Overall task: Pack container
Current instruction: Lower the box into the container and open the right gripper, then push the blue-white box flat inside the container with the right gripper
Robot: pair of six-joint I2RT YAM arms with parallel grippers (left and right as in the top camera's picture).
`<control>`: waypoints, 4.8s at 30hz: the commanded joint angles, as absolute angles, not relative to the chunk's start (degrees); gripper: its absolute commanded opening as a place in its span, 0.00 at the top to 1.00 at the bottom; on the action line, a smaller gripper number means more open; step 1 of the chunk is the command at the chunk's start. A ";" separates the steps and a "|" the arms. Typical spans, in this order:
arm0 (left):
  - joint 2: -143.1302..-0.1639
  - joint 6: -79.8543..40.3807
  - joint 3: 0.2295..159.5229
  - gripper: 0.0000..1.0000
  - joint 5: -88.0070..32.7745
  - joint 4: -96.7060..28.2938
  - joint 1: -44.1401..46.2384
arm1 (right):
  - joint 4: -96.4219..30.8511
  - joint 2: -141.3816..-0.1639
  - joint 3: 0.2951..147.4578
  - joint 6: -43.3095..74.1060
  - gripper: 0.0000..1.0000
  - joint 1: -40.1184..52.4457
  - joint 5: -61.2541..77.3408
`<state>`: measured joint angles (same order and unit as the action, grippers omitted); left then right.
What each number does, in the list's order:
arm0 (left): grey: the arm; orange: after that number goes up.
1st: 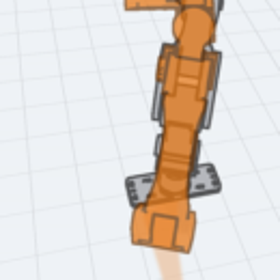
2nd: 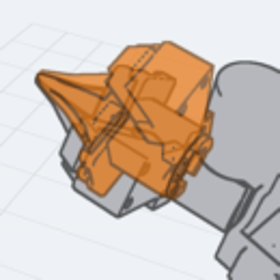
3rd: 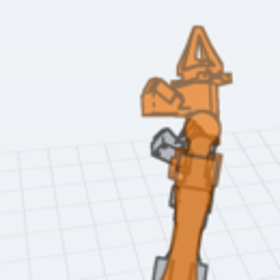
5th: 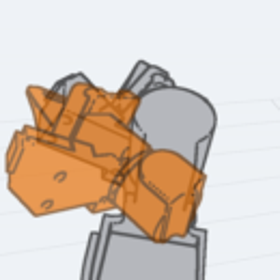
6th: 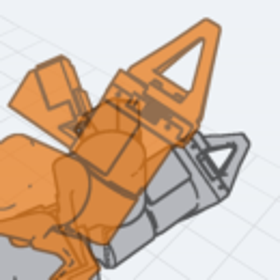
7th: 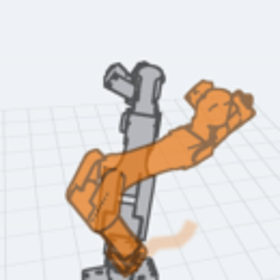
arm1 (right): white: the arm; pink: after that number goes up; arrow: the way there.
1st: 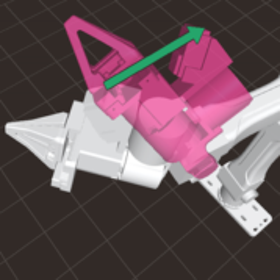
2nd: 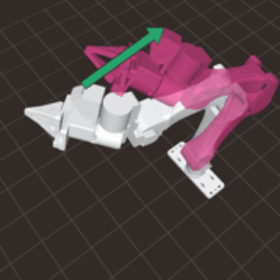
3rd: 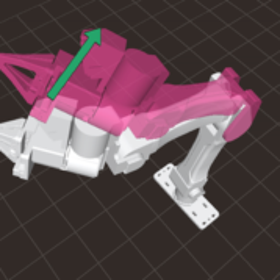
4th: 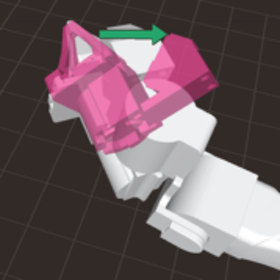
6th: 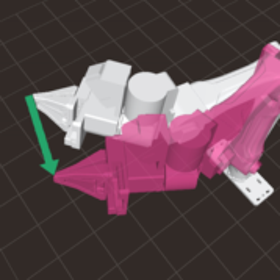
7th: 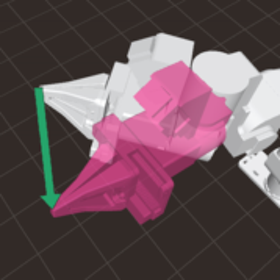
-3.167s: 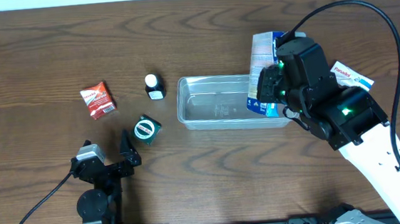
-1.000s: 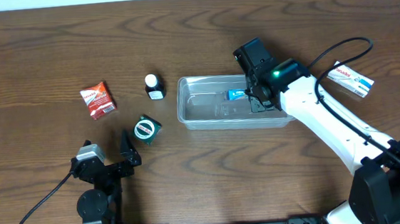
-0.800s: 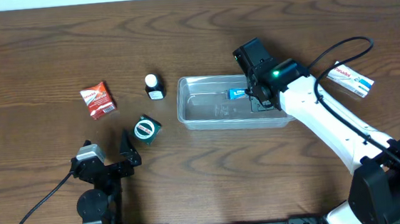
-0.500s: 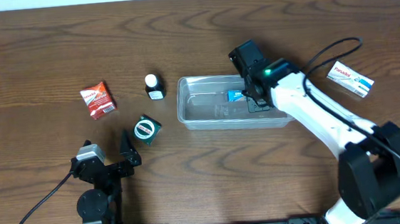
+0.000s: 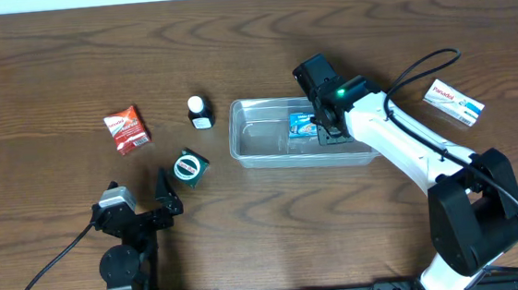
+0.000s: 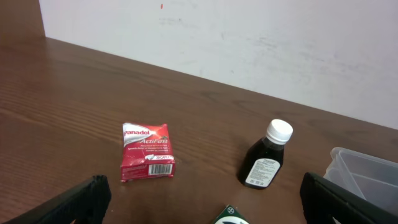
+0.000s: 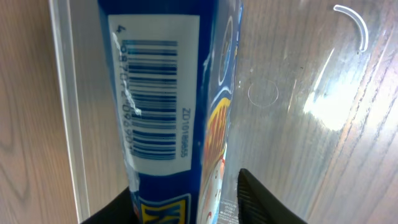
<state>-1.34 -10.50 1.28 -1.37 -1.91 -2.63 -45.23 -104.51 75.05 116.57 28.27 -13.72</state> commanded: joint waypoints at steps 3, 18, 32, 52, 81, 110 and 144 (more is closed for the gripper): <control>-1.37 -10.17 0.23 0.02 -0.89 -4.05 -2.98 | -45.15 -104.53 76.07 115.15 0.57 28.84 -13.52; -1.37 -10.17 0.23 0.02 -0.89 -4.03 -2.98 | -48.58 -102.15 76.07 110.04 0.64 28.84 -5.54; -1.37 -10.17 0.23 0.02 -0.86 -4.05 -2.98 | -47.83 -86.35 76.07 106.39 0.64 28.73 -9.23; -1.37 -10.17 0.23 0.02 -0.89 -4.05 -2.98 | -45.58 -93.51 76.05 101.14 0.71 28.73 -15.68; -1.37 -10.17 0.23 0.02 -0.89 -4.05 -2.98 | -33.41 -94.87 76.05 15.09 0.57 28.18 -15.90; -1.37 -10.17 0.23 0.02 -0.86 -4.05 -2.98 | -33.85 -101.67 76.01 14.31 0.63 23.77 -11.51; -1.37 -10.17 0.23 0.02 -0.86 -4.05 -2.98 | -39.79 -101.91 76.01 16.71 0.75 23.92 -5.48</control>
<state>-1.34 -10.50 1.28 -1.37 -1.91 -2.63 -39.27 -101.32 75.31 15.38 24.12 -6.26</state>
